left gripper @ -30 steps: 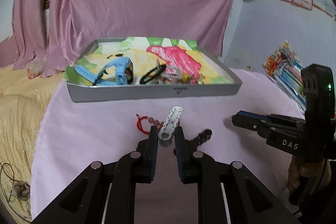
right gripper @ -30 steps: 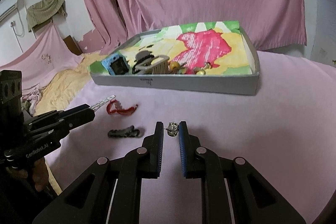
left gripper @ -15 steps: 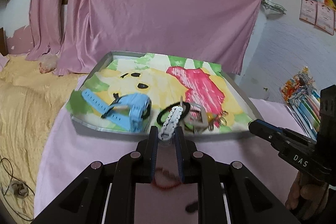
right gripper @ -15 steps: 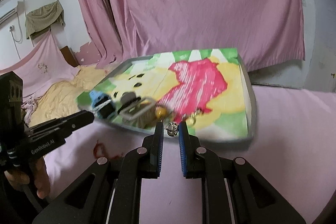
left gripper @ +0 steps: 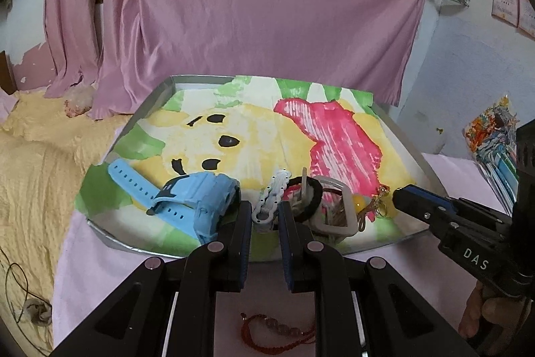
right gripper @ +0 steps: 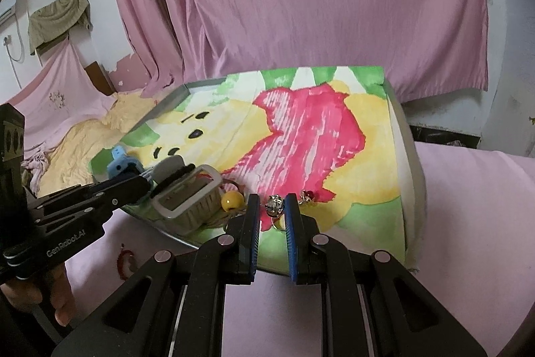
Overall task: Organize jewelry
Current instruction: 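Carry the white piece and gold ring over the tray with both tools, then open both tools to release the white piece and gold ring into the tray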
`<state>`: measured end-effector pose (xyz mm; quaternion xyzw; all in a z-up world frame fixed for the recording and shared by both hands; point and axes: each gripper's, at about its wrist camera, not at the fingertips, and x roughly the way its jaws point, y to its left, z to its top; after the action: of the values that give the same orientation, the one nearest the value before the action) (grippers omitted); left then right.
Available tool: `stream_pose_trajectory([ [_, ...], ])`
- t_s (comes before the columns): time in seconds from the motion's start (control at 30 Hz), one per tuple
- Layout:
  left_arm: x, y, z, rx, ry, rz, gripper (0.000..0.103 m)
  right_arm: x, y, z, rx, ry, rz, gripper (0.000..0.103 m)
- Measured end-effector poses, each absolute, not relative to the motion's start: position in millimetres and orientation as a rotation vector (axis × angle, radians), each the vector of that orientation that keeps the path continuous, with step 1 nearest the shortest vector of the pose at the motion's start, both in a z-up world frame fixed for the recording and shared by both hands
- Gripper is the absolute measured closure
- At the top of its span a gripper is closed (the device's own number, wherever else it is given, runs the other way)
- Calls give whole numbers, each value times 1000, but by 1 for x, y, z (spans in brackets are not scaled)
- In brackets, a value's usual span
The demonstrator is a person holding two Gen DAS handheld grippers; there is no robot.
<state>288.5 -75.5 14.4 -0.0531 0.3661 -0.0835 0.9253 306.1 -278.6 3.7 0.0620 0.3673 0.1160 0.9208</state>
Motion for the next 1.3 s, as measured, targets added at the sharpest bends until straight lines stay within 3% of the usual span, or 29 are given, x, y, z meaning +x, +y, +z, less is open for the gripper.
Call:
stream_pose_trajectory([
  [0.67, 297, -79, 4, -98, 795, -183, 87, 319, -277, -9, 143, 803, 246, 88],
  [0.77, 295, -79, 5, -98, 790, -188, 84, 315, -278, -7, 145, 789, 241, 82],
  [0.87, 291, -80, 7, -90, 775, -192, 81, 310, -279, -3, 146, 767, 231, 66],
  [1.0, 284, -77, 13, -113, 748, -211, 59, 301, -285, 3, 165, 726, 217, 63],
  [1.17, 272, -74, 21, -123, 700, -214, 56, 286, -295, 11, 203, 661, 206, 60],
  [1.3, 259, -67, 28, -146, 642, -215, 34, 266, -300, 23, 220, 581, 203, 45],
])
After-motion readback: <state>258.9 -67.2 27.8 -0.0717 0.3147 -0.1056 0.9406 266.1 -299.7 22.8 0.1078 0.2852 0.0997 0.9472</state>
